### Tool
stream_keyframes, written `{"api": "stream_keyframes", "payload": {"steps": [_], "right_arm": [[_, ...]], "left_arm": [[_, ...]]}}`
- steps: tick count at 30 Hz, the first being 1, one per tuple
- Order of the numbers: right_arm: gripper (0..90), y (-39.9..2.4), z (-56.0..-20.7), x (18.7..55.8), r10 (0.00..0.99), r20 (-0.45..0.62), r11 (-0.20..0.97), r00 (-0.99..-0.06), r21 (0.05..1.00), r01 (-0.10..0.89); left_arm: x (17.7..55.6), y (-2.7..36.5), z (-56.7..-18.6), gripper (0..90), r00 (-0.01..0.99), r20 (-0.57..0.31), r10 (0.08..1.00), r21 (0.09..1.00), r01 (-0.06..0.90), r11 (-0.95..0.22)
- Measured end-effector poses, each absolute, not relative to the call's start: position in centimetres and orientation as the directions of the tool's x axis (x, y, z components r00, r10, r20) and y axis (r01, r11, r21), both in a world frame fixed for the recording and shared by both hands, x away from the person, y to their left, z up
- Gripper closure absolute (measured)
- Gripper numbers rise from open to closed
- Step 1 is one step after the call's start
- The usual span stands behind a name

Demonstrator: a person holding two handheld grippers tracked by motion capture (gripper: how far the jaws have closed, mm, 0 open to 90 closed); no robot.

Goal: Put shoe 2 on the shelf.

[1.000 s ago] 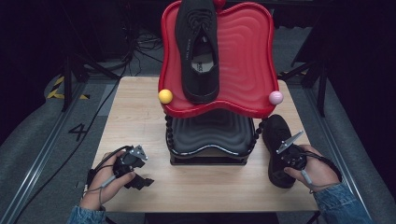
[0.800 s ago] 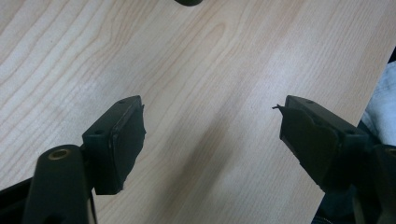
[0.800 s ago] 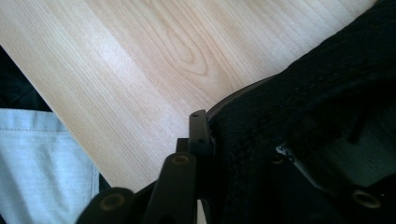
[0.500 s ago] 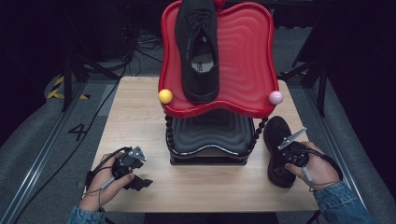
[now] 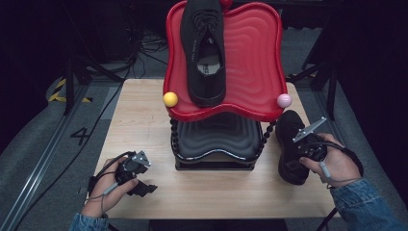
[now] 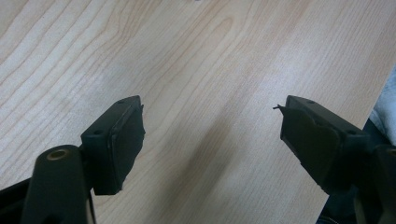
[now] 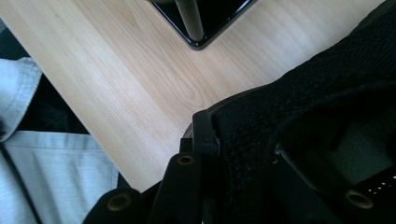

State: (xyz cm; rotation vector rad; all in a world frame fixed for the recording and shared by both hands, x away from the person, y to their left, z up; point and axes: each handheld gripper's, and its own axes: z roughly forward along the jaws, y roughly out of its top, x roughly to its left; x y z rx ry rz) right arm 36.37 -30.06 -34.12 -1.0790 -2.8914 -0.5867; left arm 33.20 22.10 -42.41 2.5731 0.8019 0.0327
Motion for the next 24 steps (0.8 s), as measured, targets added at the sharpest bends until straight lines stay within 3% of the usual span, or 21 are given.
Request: {"api": "stream_keyframes", "payload": {"steps": [24], "right_arm": [[85.6,-29.4,-23.0,35.5,0.623,-0.007,0.731,-0.782,0.360,0.579]], "left_arm": [[33.1,22.1,-42.6,22.1,0.829,-0.122,0.545,0.412,0.542,-0.733]]}}
